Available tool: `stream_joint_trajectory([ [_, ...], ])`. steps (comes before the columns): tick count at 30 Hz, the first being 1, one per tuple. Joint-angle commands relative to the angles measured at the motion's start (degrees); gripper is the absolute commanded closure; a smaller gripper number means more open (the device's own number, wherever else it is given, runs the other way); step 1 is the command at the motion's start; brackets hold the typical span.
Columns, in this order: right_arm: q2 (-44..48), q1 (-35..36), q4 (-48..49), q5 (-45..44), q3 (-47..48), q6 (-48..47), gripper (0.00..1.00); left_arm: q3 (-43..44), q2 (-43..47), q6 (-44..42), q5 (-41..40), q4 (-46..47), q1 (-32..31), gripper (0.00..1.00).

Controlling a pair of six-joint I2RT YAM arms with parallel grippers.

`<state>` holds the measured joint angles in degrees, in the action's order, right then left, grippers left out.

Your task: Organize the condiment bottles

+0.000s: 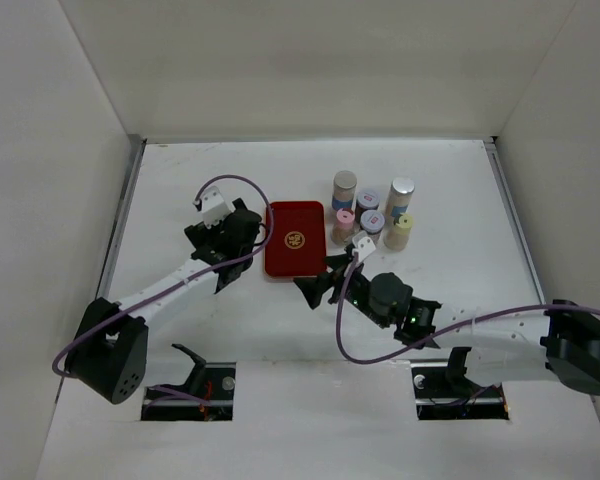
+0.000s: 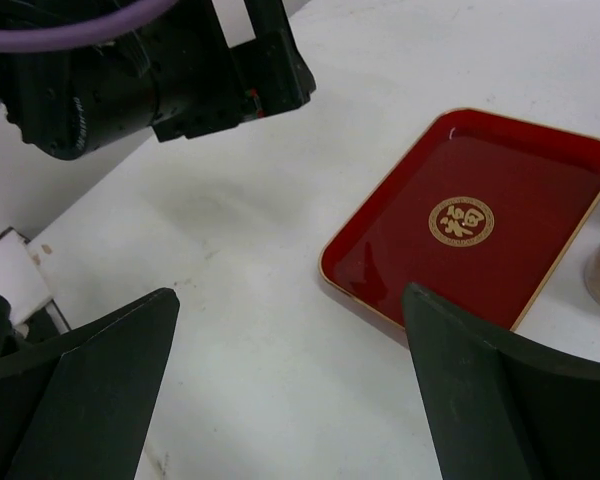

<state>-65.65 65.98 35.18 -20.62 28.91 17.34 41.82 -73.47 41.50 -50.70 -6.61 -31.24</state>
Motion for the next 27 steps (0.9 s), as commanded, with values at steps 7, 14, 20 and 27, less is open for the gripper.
stream_joint_trajectory([
  [7, -2.8, -0.3, -2.1, -6.6, 7.6, -2.7, 0.0, -4.7, 1.9, -0.6, 3.8, 8.0, 1.0, 0.0],
  [14, 1.8, -1.6, -2.7, -12.9, 10.5, -5.0, 0.18, -9.0, 3.7, 0.0, 7.5, 14.5, 1.2, 0.0],
  [20, 0.8, -15.2, -16.2, -12.2, 20.0, 1.3, 0.82, -14.0, 9.4, 1.8, 10.4, 18.4, 3.2, 0.0],
  [27, -14.8, -24.0, -31.3, -11.1, 35.2, 1.8, 0.42, -14.9, 6.6, 4.1, 14.9, 19.1, 5.0, 0.0],
])
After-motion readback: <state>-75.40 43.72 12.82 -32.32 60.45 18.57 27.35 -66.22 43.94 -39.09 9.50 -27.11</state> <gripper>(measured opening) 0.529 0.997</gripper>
